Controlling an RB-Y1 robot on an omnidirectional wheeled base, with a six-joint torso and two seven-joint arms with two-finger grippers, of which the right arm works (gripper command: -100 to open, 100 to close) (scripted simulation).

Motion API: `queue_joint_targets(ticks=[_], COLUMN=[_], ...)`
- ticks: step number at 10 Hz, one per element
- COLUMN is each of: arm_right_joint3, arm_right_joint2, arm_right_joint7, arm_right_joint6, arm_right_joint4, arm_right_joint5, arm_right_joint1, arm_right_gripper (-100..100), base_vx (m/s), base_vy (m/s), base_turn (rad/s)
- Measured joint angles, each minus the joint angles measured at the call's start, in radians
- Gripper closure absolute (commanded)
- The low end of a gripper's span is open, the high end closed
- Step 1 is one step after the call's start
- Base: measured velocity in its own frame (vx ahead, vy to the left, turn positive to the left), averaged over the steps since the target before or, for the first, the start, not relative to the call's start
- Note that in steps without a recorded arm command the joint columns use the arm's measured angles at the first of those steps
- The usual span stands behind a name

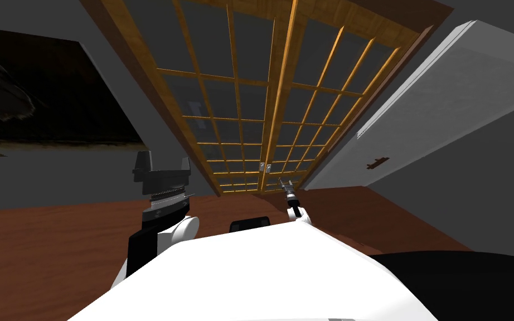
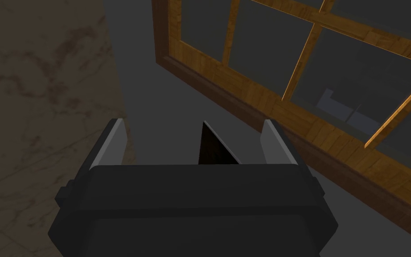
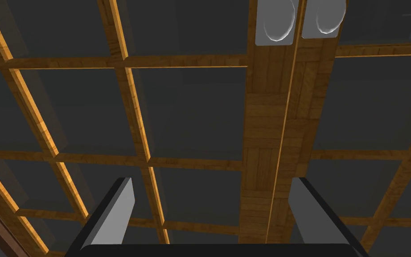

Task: Pull the door open

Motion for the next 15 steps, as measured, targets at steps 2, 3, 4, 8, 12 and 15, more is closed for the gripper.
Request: queue_joint_targets(ticks=[2, 3, 4, 8, 12, 15], arm_right_joint3=[-0.017, -0.022, -0.03, -0.064, -0.09, -0.102], arm_right_joint2=[0.008, 0.015, 0.017, 0.028, 0.057, 0.04], arm_right_joint7=[0.029, 0.037, 0.049, 0.101, 0.146, 0.159], arm_right_joint6=[-0.015, -0.016, -0.024, -0.053, -0.069, -0.08], arm_right_joint4=[0.046, 0.052, 0.076, 0.172, 0.232, 0.253], arm_right_joint5=[0.018, 0.03, 0.038, 0.073, 0.116, 0.112], arm_right_joint1=[-0.016, -0.017, -0.025, -0.063, -0.089, -0.079], arm_right_gripper=[-100, -100, -100, -100, -100, -100], base_vx=[0.101, 0.109, 0.107, 0.138, 0.136, -0.107], base_vy=[0.006, 0.014, 0.014, 0.013, 0.001, -0.02], base_turn=[0.025, 0.019, 0.016, 0.03, 0.026, -0.054])
